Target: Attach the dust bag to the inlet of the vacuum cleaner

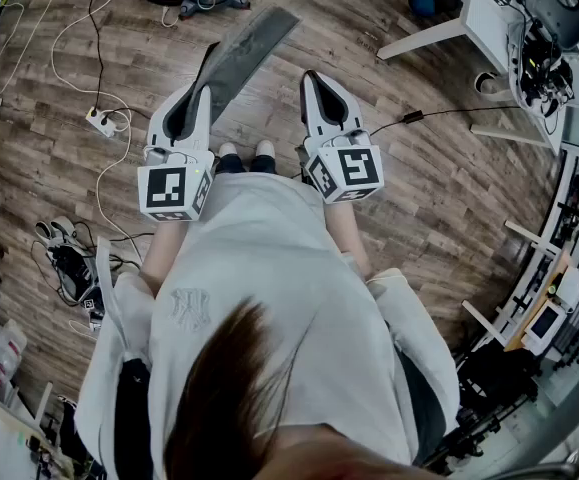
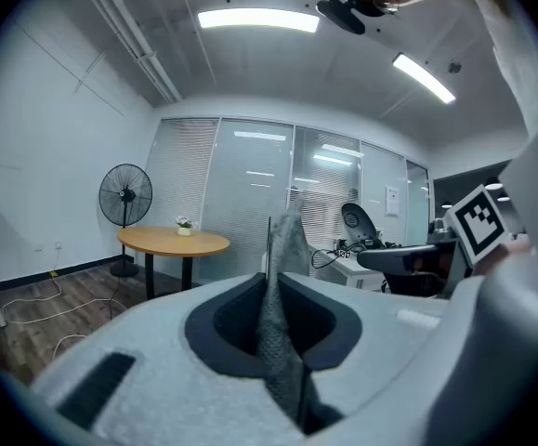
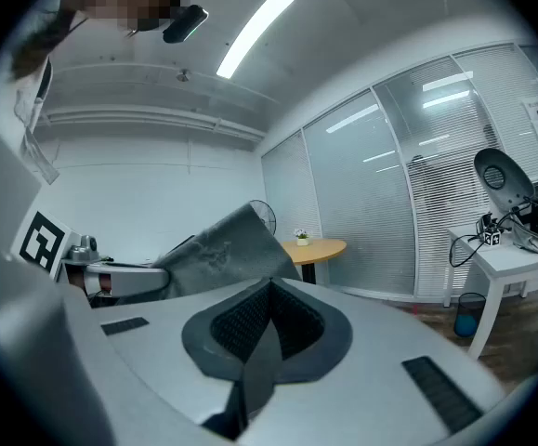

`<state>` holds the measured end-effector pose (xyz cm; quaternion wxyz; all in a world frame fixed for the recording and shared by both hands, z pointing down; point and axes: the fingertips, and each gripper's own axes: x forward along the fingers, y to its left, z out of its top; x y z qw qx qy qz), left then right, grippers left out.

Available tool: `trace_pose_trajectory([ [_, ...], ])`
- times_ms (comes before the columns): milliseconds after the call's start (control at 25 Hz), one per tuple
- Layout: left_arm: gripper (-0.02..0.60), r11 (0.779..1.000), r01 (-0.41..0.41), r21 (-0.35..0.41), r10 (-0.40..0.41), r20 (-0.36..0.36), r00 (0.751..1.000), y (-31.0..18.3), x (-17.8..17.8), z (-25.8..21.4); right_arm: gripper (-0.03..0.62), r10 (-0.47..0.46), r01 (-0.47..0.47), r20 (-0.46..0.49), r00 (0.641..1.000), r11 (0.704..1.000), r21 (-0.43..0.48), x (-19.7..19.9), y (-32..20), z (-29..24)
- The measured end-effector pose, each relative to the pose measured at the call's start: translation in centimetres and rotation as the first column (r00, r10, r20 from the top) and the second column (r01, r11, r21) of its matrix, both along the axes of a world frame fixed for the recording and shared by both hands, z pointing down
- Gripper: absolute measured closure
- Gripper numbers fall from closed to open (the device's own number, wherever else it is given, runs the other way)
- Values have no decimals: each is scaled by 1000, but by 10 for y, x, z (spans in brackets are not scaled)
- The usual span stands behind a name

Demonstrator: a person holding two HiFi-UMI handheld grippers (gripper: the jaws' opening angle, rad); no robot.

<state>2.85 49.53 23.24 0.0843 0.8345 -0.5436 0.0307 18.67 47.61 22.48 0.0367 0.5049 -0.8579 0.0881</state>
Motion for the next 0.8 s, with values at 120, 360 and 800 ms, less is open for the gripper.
trace_pose_trajectory([
  [120, 545, 1000, 10, -18, -10, 6, 1000, 1, -11, 5, 592, -8, 8, -1, 1000, 1000, -2, -11, -2, 0],
  [360, 545, 999, 29, -18, -29, 0, 1000, -3, -23, 4, 592, -12, 12, -5, 1000, 1000, -4, -17, -8, -1],
  [800, 545, 999, 47, -12, -47, 2, 999, -9, -35, 6, 591, -36, 37, -21, 999, 999, 3, -29, -14, 0],
])
